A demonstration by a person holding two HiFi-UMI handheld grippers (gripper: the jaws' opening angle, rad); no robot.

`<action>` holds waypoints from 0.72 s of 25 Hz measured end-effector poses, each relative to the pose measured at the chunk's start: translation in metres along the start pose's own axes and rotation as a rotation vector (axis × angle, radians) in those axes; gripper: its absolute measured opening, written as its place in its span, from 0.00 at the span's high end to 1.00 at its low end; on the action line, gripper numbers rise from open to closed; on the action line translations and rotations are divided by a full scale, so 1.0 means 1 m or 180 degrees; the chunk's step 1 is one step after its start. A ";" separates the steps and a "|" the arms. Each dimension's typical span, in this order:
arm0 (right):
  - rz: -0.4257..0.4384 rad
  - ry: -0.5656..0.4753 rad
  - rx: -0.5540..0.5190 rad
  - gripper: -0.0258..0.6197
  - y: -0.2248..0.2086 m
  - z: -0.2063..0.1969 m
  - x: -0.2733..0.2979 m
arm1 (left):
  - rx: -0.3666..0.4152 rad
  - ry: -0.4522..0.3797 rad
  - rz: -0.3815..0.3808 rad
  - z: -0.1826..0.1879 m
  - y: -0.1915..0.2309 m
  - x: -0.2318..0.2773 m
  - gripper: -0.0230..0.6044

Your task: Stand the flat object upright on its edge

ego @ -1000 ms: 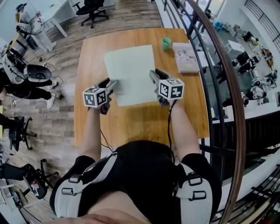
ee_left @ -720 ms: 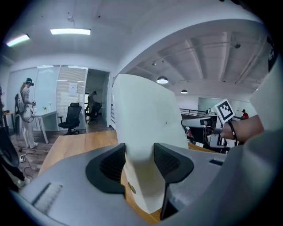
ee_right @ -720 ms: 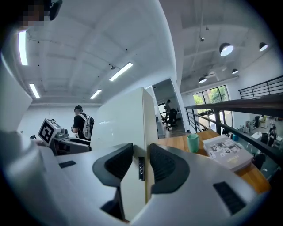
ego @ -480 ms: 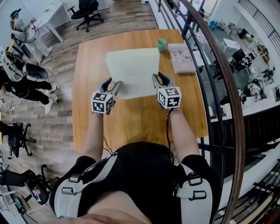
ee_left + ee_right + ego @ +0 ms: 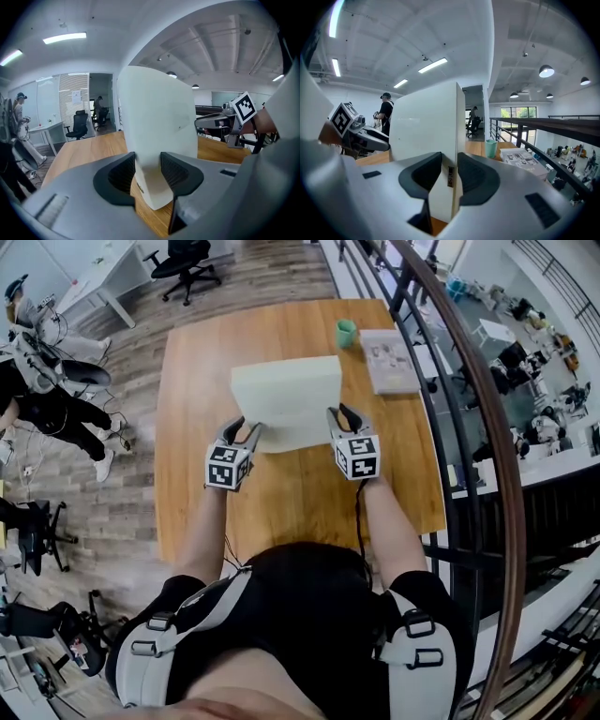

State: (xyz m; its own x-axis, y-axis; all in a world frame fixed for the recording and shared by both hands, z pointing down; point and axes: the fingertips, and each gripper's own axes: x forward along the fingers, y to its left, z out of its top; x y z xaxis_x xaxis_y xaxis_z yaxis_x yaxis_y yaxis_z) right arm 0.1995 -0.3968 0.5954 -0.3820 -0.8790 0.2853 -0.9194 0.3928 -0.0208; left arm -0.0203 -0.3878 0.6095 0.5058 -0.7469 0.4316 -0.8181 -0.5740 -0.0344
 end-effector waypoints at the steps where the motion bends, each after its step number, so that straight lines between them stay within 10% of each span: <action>1: -0.0008 -0.0022 -0.0017 0.78 0.001 -0.001 -0.002 | -0.0012 -0.0011 0.0009 -0.002 -0.001 -0.001 0.69; 18: -0.0095 -0.0038 0.0169 0.78 0.010 -0.012 -0.027 | -0.0124 0.0023 0.0028 -0.012 -0.016 -0.018 0.69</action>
State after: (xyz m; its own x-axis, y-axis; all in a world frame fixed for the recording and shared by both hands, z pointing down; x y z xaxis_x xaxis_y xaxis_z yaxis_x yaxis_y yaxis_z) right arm 0.2017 -0.3658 0.5986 -0.3550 -0.8934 0.2752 -0.9340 0.3516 -0.0634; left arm -0.0198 -0.3610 0.6128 0.4967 -0.7493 0.4379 -0.8326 -0.5538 -0.0033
